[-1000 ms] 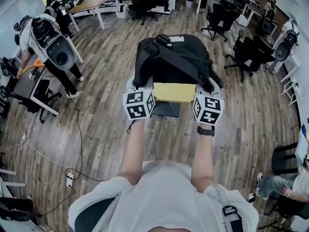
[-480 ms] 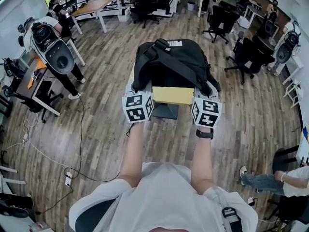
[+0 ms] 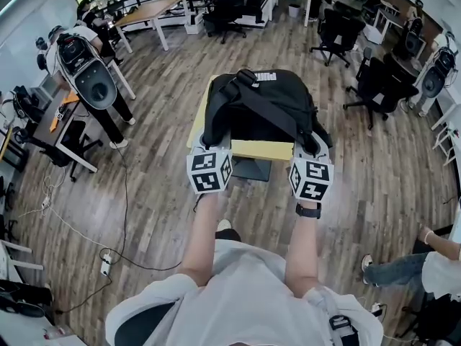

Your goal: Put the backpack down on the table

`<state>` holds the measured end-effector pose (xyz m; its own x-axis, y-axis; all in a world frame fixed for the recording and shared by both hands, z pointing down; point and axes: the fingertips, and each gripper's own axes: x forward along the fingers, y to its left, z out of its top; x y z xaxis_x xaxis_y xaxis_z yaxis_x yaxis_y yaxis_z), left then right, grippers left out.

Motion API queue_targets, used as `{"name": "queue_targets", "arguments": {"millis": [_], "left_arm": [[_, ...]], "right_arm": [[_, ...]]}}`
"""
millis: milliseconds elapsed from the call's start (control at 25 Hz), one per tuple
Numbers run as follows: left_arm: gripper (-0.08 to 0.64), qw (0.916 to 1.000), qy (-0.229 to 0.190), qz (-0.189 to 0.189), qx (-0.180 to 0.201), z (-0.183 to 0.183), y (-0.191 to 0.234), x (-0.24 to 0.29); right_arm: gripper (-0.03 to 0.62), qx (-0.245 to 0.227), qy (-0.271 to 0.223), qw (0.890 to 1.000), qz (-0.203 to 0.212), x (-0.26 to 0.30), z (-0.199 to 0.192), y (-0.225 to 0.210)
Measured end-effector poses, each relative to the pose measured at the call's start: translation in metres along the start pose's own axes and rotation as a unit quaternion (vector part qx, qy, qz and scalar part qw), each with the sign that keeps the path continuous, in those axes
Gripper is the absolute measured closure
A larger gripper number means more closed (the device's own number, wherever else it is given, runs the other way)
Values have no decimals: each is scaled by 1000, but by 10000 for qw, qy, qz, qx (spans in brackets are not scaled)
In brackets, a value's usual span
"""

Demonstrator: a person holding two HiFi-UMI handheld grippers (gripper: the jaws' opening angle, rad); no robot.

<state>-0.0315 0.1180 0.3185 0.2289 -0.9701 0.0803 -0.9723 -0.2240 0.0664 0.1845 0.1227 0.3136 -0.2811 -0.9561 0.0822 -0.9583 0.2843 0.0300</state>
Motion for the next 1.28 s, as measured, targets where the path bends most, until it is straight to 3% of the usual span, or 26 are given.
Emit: {"name": "queue_targets", "arguments": {"millis": [240, 480, 800, 1080, 1280], "left_arm": [[428, 9997, -53, 52, -222, -9, 19, 35], [428, 9997, -151, 122, -165, -1, 42, 101], [428, 9989, -350, 23, -300, 34, 113, 198], [428, 9989, -322, -15, -339, 35, 184, 260], [428, 9992, -146, -51, -381, 23, 197, 295]], "right_arm": [[552, -467, 61, 9988, 131, 34, -4, 2], [552, -371, 107, 9992, -55, 107, -1, -8], [552, -554, 72, 9984, -99, 221, 31, 8], [552, -654, 167, 9977, -101, 306, 30, 41], [552, -721, 378, 9966, -108, 338, 20, 38]]}}
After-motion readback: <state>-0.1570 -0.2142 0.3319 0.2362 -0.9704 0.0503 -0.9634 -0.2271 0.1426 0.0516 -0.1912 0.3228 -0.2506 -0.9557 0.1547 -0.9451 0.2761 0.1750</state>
